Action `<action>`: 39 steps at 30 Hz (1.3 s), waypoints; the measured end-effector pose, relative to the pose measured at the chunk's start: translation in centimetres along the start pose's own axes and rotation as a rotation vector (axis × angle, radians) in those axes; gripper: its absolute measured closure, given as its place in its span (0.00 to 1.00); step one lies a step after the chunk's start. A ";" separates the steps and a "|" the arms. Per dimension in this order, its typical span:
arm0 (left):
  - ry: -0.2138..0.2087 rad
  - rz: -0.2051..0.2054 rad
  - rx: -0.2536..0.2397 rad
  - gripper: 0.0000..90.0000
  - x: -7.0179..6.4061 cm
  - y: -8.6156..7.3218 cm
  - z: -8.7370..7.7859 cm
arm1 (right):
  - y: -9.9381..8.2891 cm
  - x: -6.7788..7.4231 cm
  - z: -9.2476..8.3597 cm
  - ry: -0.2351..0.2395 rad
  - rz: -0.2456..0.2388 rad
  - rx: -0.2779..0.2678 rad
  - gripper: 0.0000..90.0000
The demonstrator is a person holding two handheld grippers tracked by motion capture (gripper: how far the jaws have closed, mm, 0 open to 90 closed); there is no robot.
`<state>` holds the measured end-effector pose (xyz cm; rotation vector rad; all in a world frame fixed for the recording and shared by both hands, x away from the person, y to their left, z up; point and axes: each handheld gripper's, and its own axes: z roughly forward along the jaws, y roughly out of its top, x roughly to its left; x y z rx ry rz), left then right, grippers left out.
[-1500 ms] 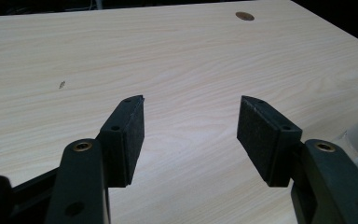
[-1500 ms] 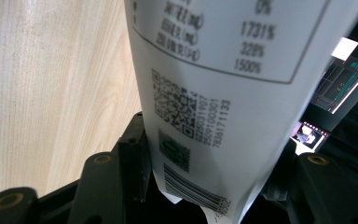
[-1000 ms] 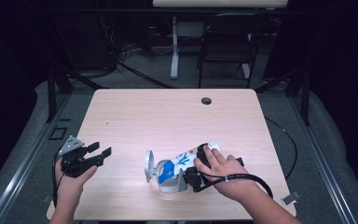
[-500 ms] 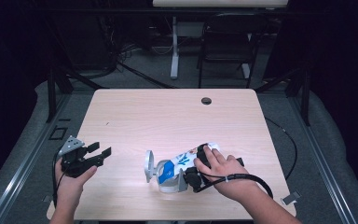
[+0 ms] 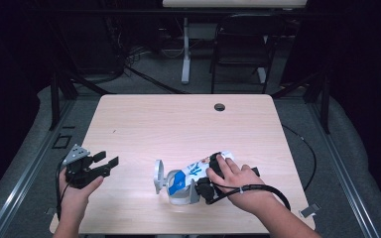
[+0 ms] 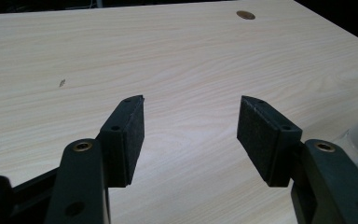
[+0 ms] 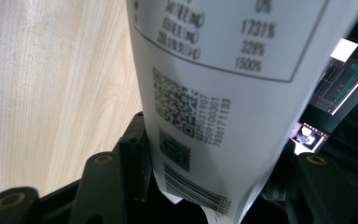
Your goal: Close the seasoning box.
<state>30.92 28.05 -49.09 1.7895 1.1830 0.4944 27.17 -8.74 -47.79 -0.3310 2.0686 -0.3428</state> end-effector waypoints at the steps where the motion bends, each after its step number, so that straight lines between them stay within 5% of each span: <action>1: 0.000 0.000 0.000 0.47 0.0 0.0 0.0 | 0.0 0.0 0.0 -0.002 0.000 0.000 0.53; 39: 0.000 0.002 -0.002 0.47 0.0 0.1 -0.1 | 0.0 -0.1 -0.1 -0.021 -0.024 -0.002 0.55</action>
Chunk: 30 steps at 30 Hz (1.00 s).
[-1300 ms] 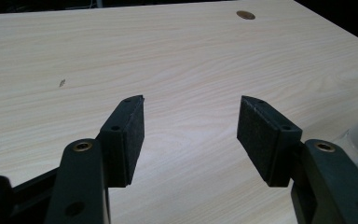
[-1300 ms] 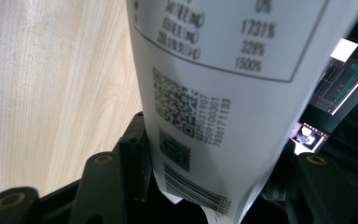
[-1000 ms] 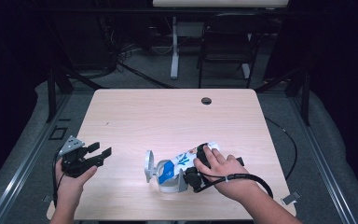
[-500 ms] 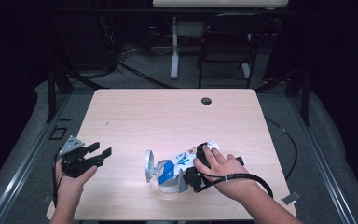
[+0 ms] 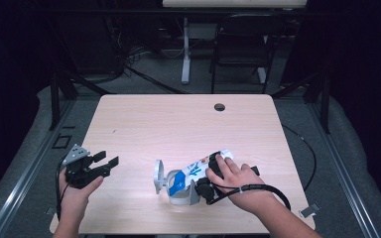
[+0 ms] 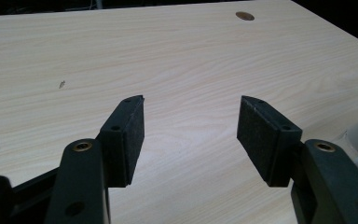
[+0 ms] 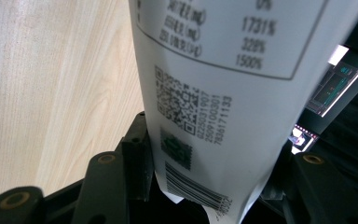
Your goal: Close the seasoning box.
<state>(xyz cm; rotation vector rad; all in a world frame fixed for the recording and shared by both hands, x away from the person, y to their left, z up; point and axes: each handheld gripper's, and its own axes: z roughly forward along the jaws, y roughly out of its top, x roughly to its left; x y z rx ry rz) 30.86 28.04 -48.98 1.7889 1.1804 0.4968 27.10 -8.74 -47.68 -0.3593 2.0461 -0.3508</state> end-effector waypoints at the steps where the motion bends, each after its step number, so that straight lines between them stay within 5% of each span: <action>1: 0.000 -0.001 0.000 0.47 0.0 0.0 0.0 | 0.0 0.0 -0.1 -0.003 -0.008 0.008 0.55; 30: 0.001 -0.001 -0.001 0.47 0.0 0.0 0.0 | 0.0 0.0 -0.2 -0.023 -0.029 0.001 0.58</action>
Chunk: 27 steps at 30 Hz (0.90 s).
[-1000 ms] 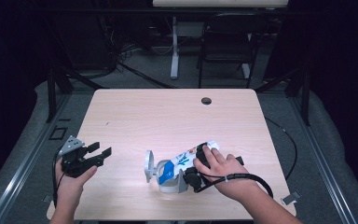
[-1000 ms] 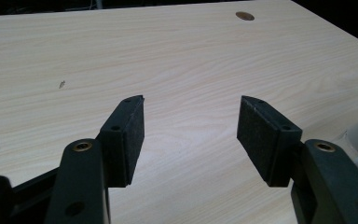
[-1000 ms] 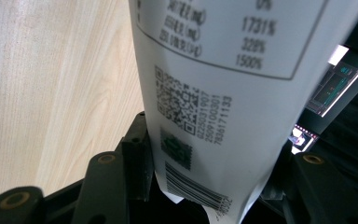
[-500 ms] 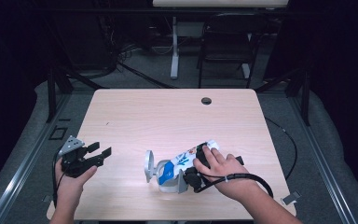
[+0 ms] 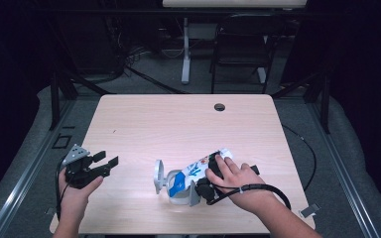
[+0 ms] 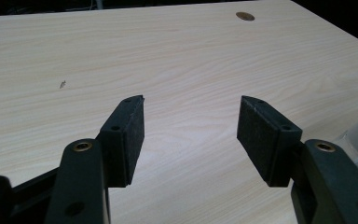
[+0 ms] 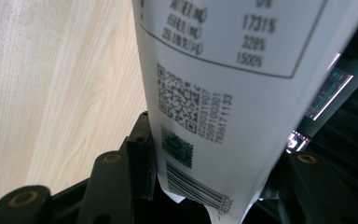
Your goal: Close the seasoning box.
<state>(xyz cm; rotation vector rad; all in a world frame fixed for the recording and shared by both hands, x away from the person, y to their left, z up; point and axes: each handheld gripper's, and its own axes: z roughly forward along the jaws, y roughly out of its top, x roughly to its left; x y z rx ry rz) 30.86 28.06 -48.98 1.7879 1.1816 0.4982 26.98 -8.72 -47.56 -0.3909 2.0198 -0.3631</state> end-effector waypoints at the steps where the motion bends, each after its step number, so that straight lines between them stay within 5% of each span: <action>1: -0.001 0.000 0.000 0.47 0.0 0.0 0.0 | 0.0 0.0 0.0 0.005 0.005 -0.007 0.58; 27: -0.001 -0.002 0.002 0.47 0.0 -0.1 0.1 | 0.0 0.1 -0.1 -0.004 -0.005 -0.004 0.59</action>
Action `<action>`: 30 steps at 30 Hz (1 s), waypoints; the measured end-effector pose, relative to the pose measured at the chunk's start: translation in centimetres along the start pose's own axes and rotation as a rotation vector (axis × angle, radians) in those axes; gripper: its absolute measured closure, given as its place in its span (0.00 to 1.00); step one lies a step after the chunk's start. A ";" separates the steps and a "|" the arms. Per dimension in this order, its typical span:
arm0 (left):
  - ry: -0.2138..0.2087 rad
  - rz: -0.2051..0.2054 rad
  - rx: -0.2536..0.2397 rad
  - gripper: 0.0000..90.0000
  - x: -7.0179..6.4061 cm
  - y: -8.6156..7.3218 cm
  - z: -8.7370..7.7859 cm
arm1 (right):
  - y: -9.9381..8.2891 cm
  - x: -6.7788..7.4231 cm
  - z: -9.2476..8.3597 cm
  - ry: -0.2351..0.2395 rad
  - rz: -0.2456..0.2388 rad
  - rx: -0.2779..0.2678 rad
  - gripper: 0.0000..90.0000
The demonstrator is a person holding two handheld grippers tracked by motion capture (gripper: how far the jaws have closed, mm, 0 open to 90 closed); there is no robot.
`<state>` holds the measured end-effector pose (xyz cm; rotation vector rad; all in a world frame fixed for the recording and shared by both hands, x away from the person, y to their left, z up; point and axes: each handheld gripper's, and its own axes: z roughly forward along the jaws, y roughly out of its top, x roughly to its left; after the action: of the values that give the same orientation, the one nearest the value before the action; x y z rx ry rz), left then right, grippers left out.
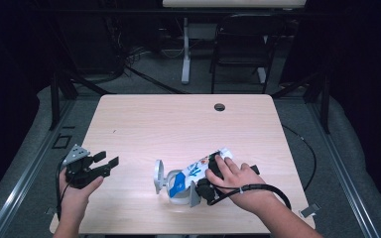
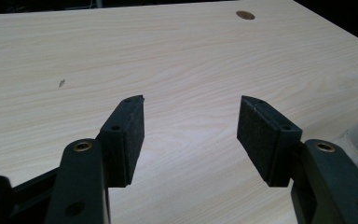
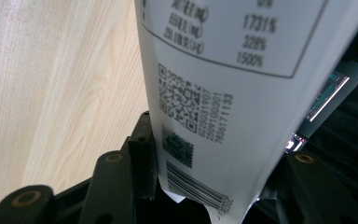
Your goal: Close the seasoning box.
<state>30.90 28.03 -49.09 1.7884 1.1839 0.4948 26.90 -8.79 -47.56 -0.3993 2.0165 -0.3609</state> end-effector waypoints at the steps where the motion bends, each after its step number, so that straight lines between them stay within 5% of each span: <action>1: 0.000 0.001 0.000 0.47 0.0 0.0 0.0 | 0.0 0.0 -0.1 -0.005 -0.006 0.005 0.60; 30: 0.001 0.002 -0.001 0.47 0.0 0.1 -0.1 | 0.1 -0.1 -0.3 -0.020 -0.027 0.005 0.63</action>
<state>30.85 28.05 -48.99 1.7890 1.1830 0.4968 26.71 -8.64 -47.38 -0.4253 1.9923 -0.3775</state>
